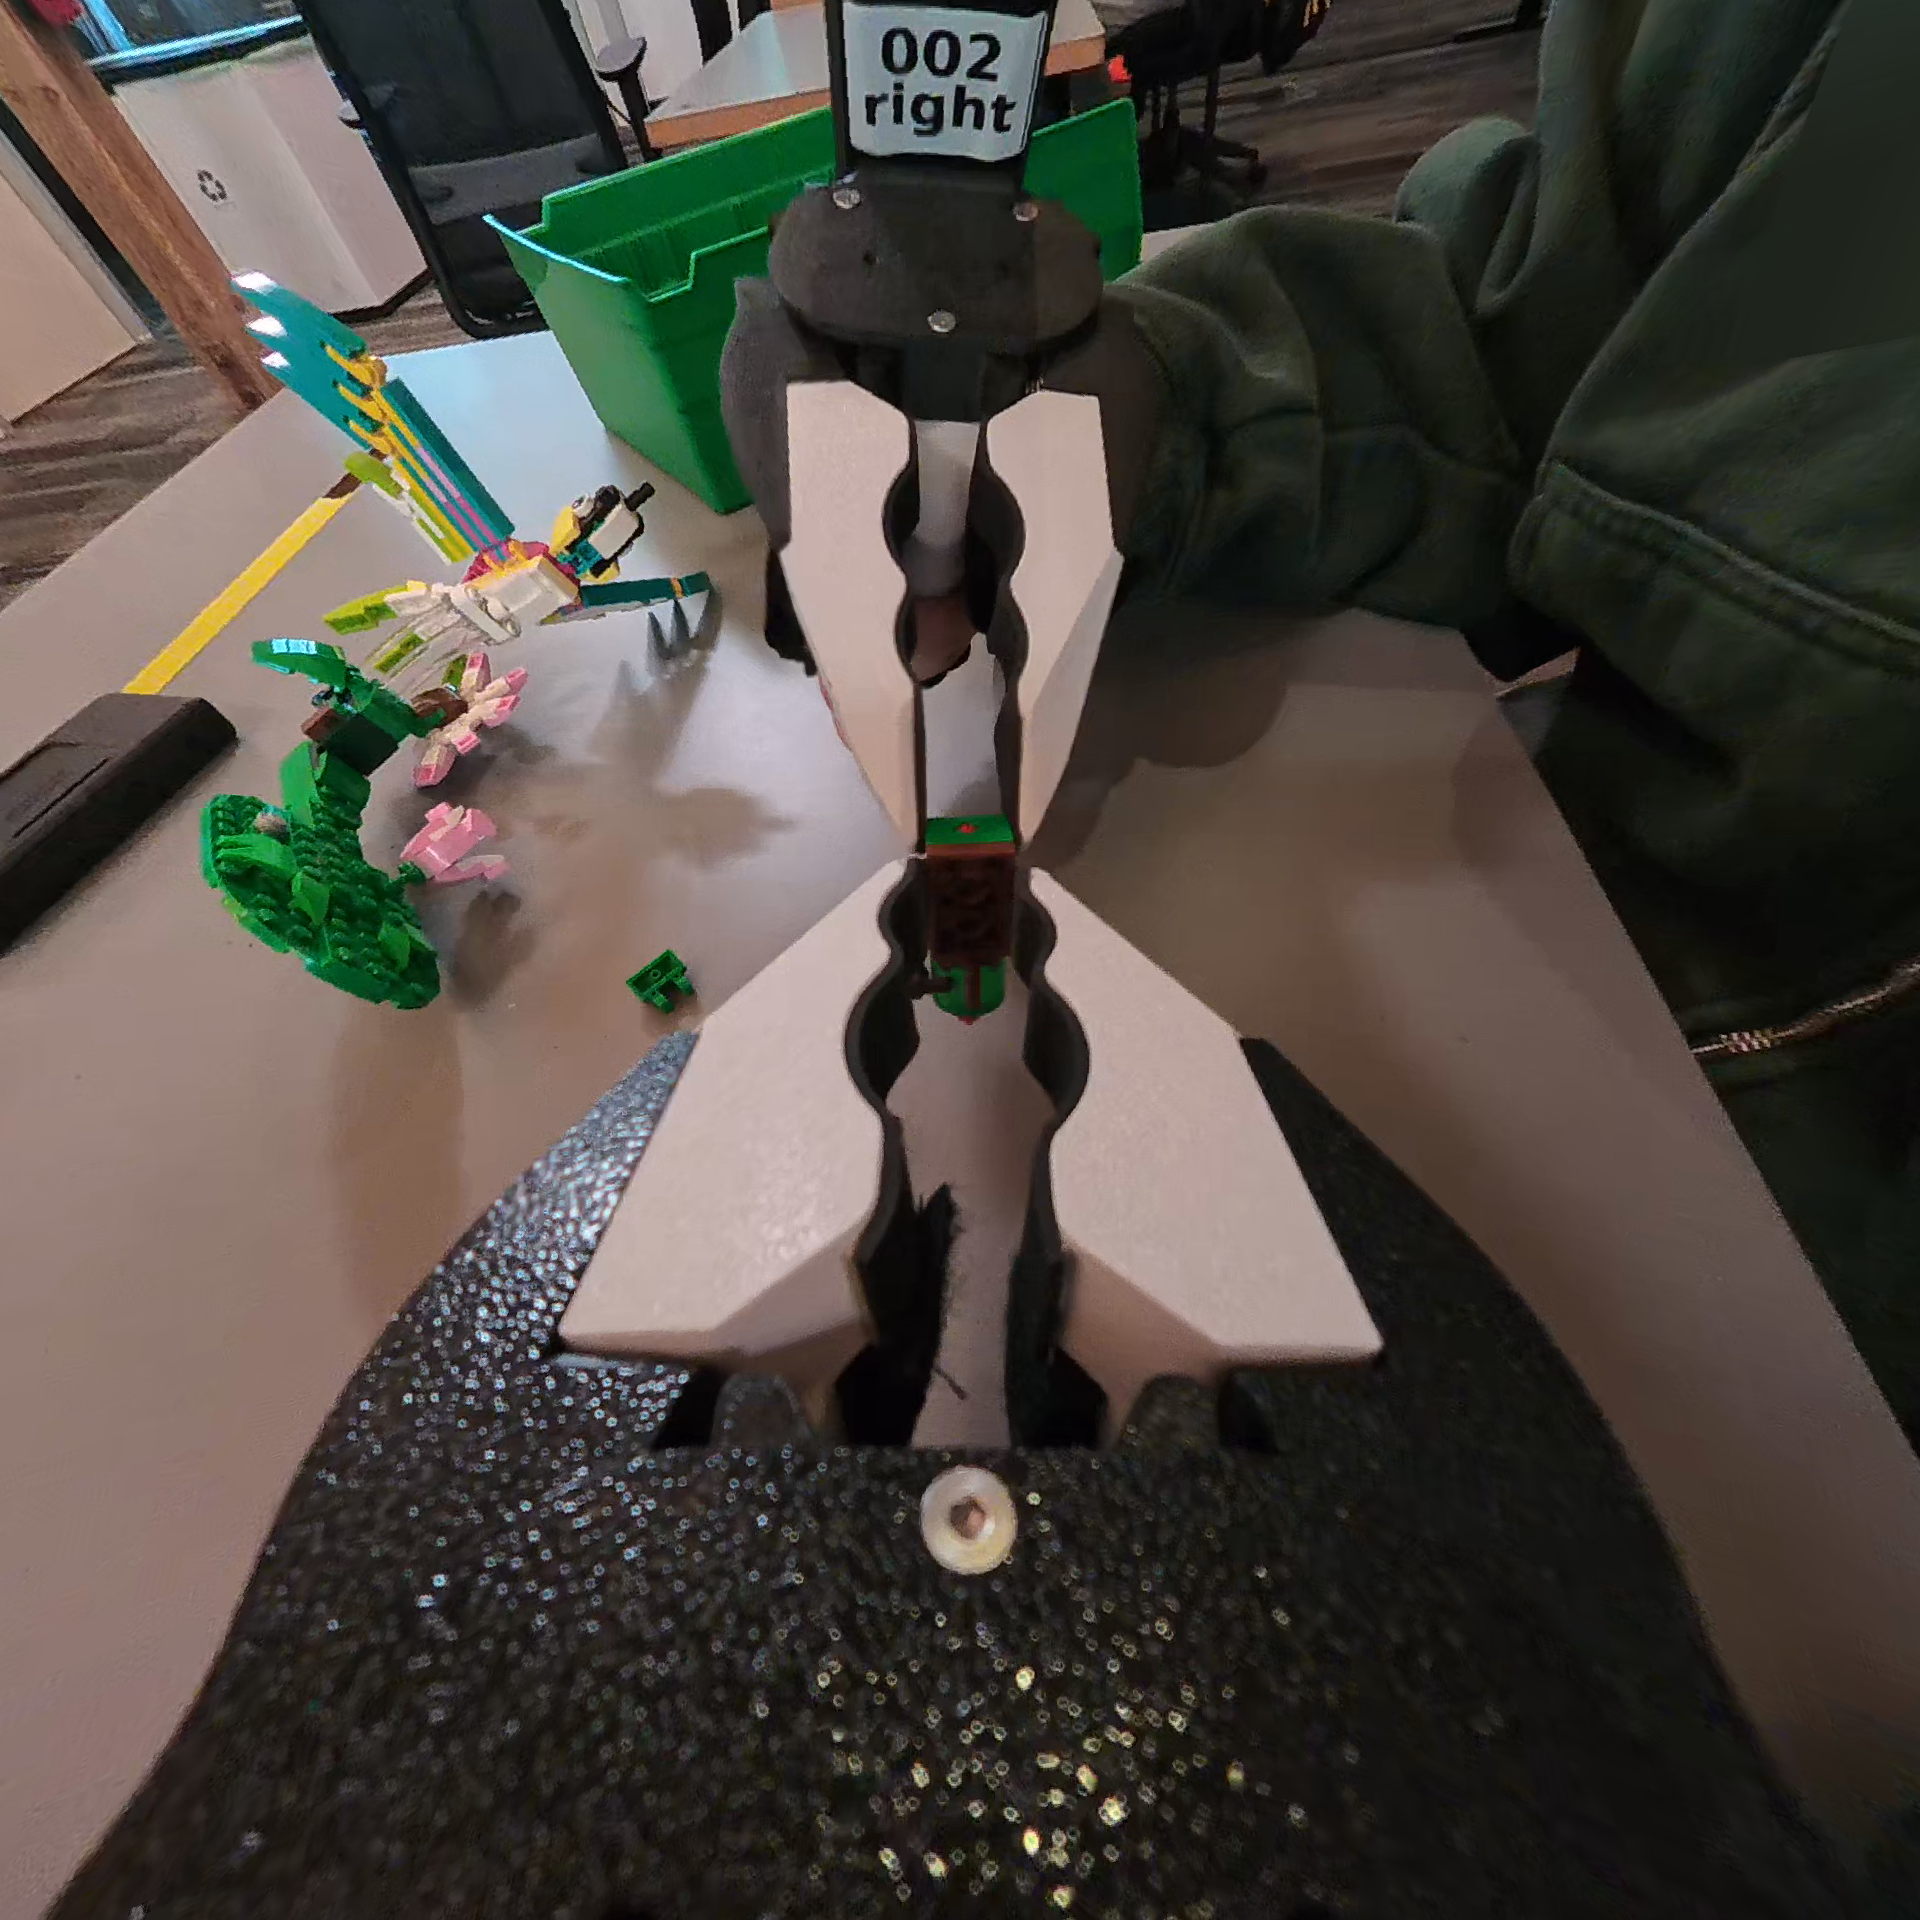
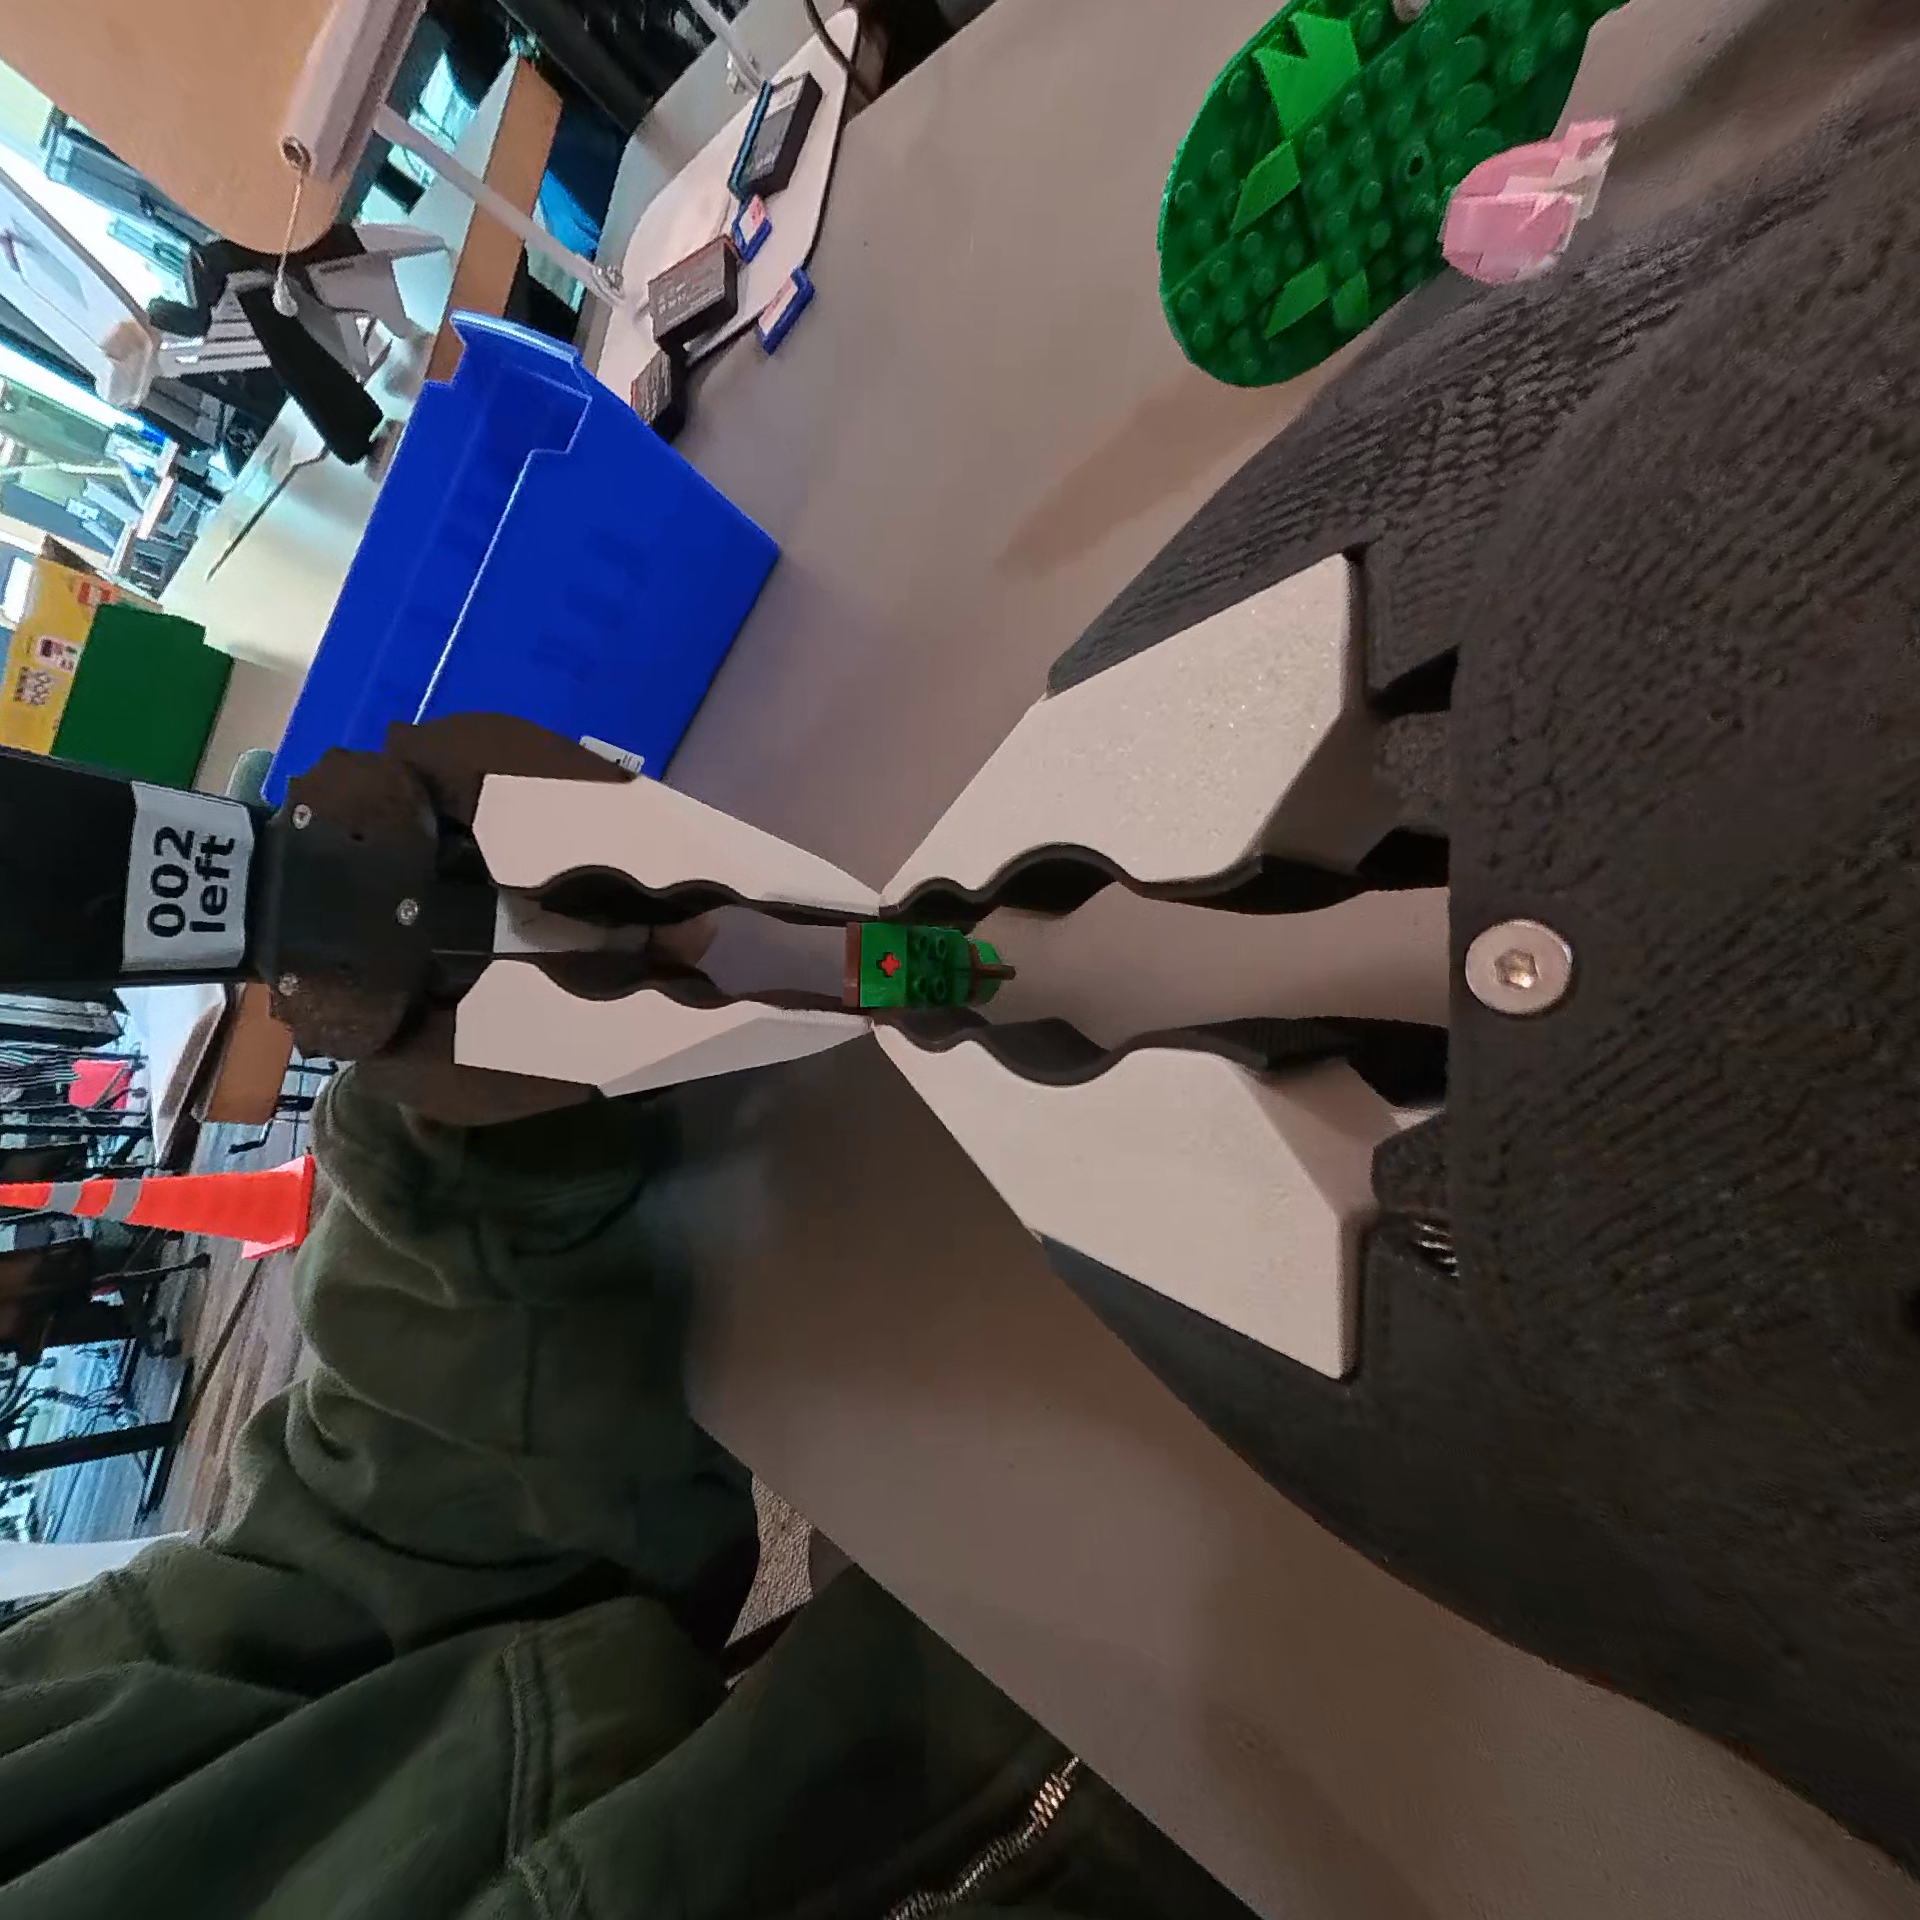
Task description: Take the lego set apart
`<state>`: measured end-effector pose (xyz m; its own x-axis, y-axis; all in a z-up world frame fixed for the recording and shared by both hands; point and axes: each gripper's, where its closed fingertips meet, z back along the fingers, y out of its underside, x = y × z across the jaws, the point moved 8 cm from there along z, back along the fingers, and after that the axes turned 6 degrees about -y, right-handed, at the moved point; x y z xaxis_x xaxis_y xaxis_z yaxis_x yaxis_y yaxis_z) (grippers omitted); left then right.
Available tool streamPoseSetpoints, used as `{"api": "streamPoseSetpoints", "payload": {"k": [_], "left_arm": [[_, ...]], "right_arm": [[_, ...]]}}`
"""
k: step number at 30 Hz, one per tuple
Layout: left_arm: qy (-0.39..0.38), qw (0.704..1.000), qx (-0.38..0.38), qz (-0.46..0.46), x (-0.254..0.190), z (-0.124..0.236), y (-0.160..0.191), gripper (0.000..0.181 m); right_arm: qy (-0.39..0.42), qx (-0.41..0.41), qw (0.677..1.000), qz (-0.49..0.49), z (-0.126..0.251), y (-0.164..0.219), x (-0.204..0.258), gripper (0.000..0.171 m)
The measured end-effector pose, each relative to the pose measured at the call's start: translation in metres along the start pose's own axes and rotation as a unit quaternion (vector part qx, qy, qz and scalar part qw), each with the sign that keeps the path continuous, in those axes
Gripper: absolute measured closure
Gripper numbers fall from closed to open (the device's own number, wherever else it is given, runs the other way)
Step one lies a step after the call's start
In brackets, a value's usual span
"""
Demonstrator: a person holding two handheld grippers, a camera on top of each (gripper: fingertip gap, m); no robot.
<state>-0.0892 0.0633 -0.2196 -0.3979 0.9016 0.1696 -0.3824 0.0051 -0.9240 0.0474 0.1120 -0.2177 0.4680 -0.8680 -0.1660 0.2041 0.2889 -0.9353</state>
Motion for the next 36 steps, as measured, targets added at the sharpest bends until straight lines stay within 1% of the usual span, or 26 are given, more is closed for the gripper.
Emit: {"api": "streamPoseSetpoints", "payload": {"k": [1,4,6,8,9,10,12,13,15,16,19,20,21,23,24,27,28,29,30,31,32,34,35,36], "left_arm": [[-0.001,1.000,0.000,-0.002,0.000,0.000,0.000,0.167],[0.011,0.999,-0.008,0.031,0.003,0.000,0.001,0.167],[0.013,0.996,-0.019,0.087,0.009,-0.001,0.004,0.167],[0.012,0.990,-0.039,0.132,0.016,0.001,0.006,0.167],[0.001,0.987,-0.054,0.152,0.020,0.001,0.006,0.167],[-0.007,0.981,-0.075,0.177,0.024,0.003,0.005,0.167],[-0.017,0.963,-0.120,0.240,0.034,0.006,0.003,0.167],[-0.026,0.951,-0.150,0.270,0.039,0.008,0.002,0.167],[-0.008,0.921,-0.217,0.323,0.045,0.014,-0.001,0.167],[0.000,0.906,-0.244,0.345,0.047,0.016,-0.002,0.168],[0.034,0.872,-0.298,0.388,0.049,0.019,-0.002,0.167],[0.036,0.869,-0.300,0.392,0.049,0.018,-0.001,0.167],[0.036,0.869,-0.301,0.392,0.049,0.018,-0.001,0.167],[0.050,0.865,-0.310,0.391,0.048,0.018,-0.003,0.168],[0.048,0.866,-0.307,0.391,0.048,0.018,-0.003,0.168],[0.027,0.888,-0.278,0.366,0.046,0.017,-0.001,0.167],[0.011,0.898,-0.266,0.351,0.044,0.016,-0.001,0.160],[-0.005,0.911,-0.241,0.334,0.043,0.014,0.000,0.144],[-0.009,0.924,-0.213,0.317,0.040,0.010,0.000,0.133],[-0.005,0.931,-0.200,0.307,0.038,0.006,-0.001,0.129],[0.000,0.934,-0.193,0.302,0.035,0.002,-0.001,0.129],[0.011,0.937,-0.191,0.293,0.032,-0.002,-0.001,0.139],[0.016,0.937,-0.197,0.288,0.031,-0.001,-0.002,0.148],[0.019,0.938,-0.195,0.286,0.031,-0.001,-0.002,0.149]], "right_arm": [[-0.001,0.000,1.000,0.000,0.000,0.001,0.000,0.158],[-0.007,-0.012,0.999,-0.029,0.000,0.001,-0.002,0.158],[-0.007,-0.036,0.995,-0.091,0.000,0.004,-0.009,0.158],[-0.003,-0.082,0.984,-0.159,0.000,0.007,-0.015,0.157],[0.007,-0.102,0.978,-0.181,0.002,0.007,-0.019,0.150],[0.022,-0.116,0.975,-0.189,0.004,0.007,-0.023,0.140],[0.071,-0.112,0.976,-0.172,0.006,0.006,-0.027,0.134],[0.093,-0.107,0.978,-0.154,0.006,0.005,-0.027,0.134],[0.126,-0.093,0.980,-0.127,0.004,0.002,-0.025,0.135],[0.137,-0.094,0.978,-0.124,0.002,-0.001,-0.024,0.139],[0.135,-0.131,0.970,-0.154,-0.002,-0.007,-0.022,0.148],[0.131,-0.152,0.966,-0.166,-0.001,-0.010,-0.021,0.149],[0.125,-0.169,0.961,-0.177,0.000,-0.012,-0.021,0.150],[0.122,-0.183,0.956,-0.193,0.002,-0.013,-0.021,0.162],[0.121,-0.181,0.957,-0.193,0.003,-0.013,-0.022,0.162],[0.122,-0.139,0.967,-0.173,0.005,-0.010,-0.024,0.163],[0.119,-0.128,0.971,-0.166,0.006,-0.009,-0.023,0.163],[0.115,-0.121,0.973,-0.160,0.007,-0.009,-0.023,0.164],[0.111,-0.117,0.975,-0.155,0.007,-0.010,-0.022,0.164],[0.107,-0.113,0.976,-0.152,0.007,-0.011,-0.021,0.164],[0.103,-0.111,0.977,-0.151,0.005,-0.011,-0.021,0.164],[0.100,-0.106,0.978,-0.152,0.003,-0.010,-0.020,0.164],[0.101,-0.105,0.977,-0.153,0.003,-0.010,-0.020,0.164],[0.099,-0.107,0.977,-0.157,0.003,-0.010,-0.020,0.164]]}}
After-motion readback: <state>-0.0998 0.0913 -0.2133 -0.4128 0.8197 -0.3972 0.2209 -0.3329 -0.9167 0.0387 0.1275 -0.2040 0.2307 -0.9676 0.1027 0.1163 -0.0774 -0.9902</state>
